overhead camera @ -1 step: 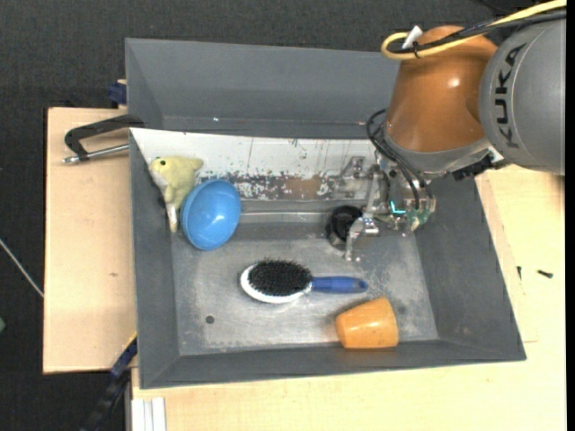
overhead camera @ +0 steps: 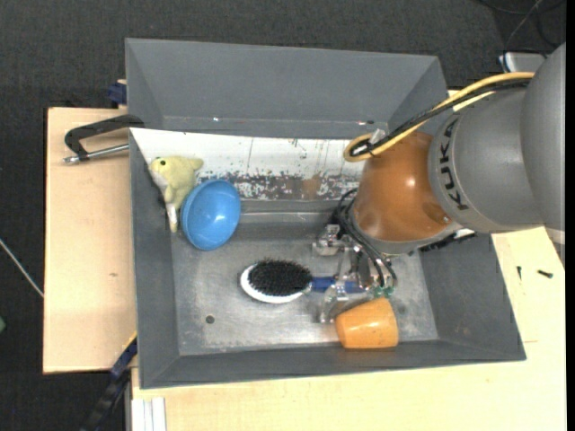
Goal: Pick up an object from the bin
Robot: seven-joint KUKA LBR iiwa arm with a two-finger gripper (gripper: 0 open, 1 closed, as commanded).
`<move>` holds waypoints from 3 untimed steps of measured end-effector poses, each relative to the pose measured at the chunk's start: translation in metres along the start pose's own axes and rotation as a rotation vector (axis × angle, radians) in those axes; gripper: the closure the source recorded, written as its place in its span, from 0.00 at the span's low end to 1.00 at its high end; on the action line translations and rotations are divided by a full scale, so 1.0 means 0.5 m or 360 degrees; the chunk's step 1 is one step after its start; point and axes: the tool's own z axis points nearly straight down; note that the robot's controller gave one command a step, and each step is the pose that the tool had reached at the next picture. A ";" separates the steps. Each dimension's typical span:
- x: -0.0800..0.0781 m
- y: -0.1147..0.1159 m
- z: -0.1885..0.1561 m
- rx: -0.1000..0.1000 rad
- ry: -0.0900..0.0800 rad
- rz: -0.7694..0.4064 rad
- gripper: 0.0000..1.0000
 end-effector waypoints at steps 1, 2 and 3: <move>-0.025 -0.056 -0.064 0.0004 0.0003 0.0083 0.00; 0.000 -0.005 -0.085 0.0003 0.0014 0.0505 0.00; 0.017 0.019 -0.006 0.0002 0.0006 0.0814 0.00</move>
Offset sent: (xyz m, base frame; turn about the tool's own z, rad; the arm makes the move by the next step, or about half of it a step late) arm 0.0099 -0.0276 0.0299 0.0501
